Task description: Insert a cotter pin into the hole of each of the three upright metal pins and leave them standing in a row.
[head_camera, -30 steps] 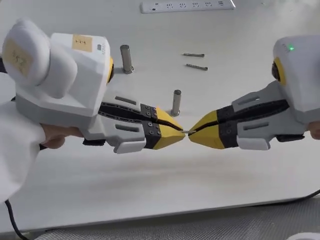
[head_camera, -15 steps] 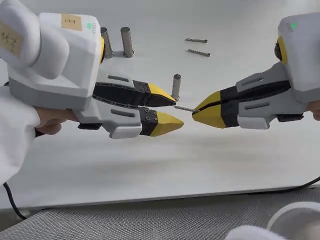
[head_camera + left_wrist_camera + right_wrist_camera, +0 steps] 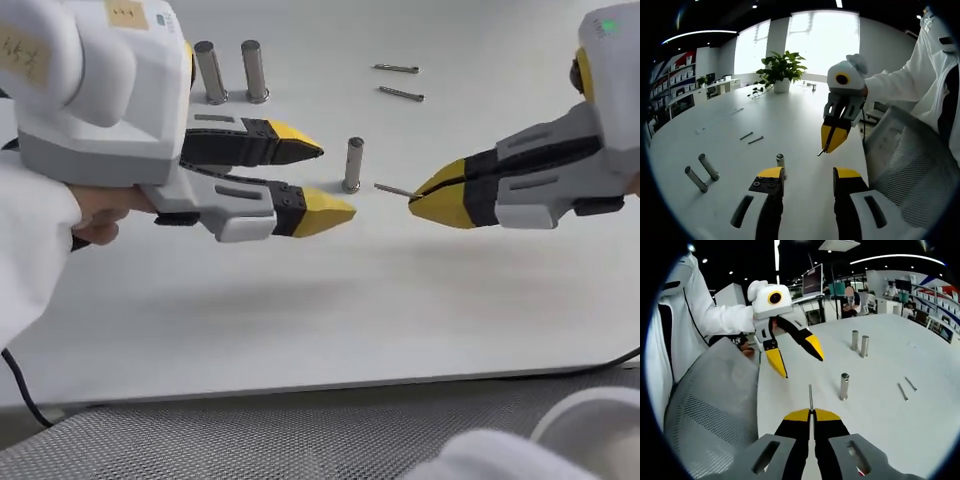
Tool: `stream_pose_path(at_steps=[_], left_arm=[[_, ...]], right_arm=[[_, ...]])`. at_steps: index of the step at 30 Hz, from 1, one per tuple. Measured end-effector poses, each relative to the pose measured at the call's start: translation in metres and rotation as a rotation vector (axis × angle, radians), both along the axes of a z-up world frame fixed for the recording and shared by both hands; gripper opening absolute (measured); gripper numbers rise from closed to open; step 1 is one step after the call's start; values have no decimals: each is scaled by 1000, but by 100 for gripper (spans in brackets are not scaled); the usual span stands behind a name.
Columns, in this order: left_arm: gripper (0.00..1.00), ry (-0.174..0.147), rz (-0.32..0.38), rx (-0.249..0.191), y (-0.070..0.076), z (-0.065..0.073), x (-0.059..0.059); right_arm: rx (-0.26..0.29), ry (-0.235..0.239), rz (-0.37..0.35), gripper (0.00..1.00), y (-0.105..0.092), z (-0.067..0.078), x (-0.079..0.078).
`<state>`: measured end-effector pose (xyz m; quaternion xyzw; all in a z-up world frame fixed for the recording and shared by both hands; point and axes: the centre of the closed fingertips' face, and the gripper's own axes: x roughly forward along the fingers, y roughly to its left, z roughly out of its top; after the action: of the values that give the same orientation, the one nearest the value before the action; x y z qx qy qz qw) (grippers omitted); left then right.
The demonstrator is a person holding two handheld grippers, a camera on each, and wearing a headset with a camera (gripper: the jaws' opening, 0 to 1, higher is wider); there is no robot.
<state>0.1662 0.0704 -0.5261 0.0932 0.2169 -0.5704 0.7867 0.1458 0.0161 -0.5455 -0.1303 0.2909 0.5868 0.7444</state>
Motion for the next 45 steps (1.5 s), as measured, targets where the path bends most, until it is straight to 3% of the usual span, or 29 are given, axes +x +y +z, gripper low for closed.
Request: stream_pose_path(at_steps=[9, 13, 27, 35, 36, 38, 45], left_arm=[[37, 1, 31, 9, -1, -9, 23], [35, 0, 37, 19, -4, -17, 30], [28, 18, 38, 54, -13, -34, 37], [23, 27, 25, 48, -15, -33, 32], [22, 28, 21, 48, -21, -41, 40], [22, 29, 17, 48, -24, -45, 44], [19, 46, -6, 46, -29, -50, 43]], right_arm=[[-28, -4, -16, 0, -12, -5, 12], [-66, -15, -9, 0, -18, -11, 16], [-68, -13, 17, 0, -16, -14, 31], [-80, -6, 42, 0, -14, -17, 40], [-83, -7, 45, 0, -14, -18, 41], [-85, -6, 51, 0, -12, -18, 43], [-90, -5, 65, 0, -9, -22, 50]])
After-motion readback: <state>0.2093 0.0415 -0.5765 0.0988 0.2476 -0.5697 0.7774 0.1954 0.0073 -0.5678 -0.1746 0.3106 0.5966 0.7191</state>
